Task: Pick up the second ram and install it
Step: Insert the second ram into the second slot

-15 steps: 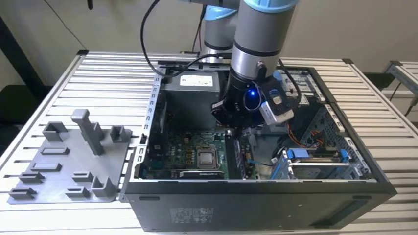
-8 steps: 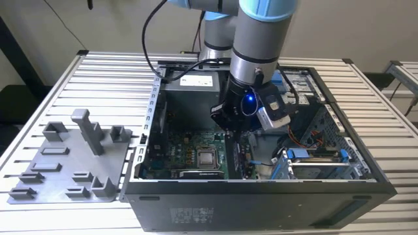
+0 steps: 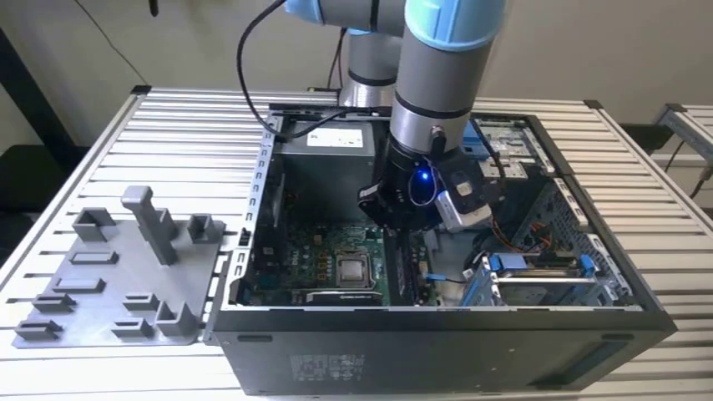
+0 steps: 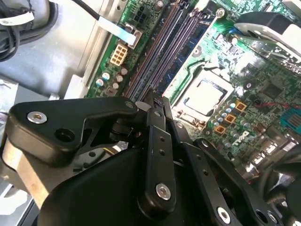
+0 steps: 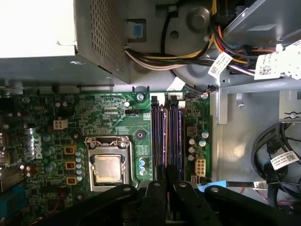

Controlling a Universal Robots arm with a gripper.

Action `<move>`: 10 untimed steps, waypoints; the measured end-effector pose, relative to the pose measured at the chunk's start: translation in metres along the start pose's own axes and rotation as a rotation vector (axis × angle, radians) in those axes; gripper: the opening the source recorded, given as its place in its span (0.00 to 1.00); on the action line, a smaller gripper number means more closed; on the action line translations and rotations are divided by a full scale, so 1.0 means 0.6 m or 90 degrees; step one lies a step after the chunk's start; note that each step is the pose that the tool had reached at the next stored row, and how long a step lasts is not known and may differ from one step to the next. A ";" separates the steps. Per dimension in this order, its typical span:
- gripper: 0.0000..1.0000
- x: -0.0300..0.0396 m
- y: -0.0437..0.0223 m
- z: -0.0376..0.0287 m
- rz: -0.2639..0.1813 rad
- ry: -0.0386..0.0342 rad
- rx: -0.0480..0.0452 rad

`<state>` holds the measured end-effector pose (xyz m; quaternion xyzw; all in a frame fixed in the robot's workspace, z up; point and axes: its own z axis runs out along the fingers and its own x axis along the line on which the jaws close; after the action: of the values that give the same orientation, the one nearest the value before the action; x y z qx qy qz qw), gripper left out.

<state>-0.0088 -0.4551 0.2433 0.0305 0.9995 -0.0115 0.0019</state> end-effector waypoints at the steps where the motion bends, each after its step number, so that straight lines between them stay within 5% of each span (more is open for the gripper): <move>1: 0.13 0.000 0.000 0.002 0.000 0.0000 -0.0001; 10: 0.13 0.005 -0.001 0.019 0.000 0.0000 -0.0001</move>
<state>-0.0119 -0.4560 0.2317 0.0305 0.9995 -0.0114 0.0019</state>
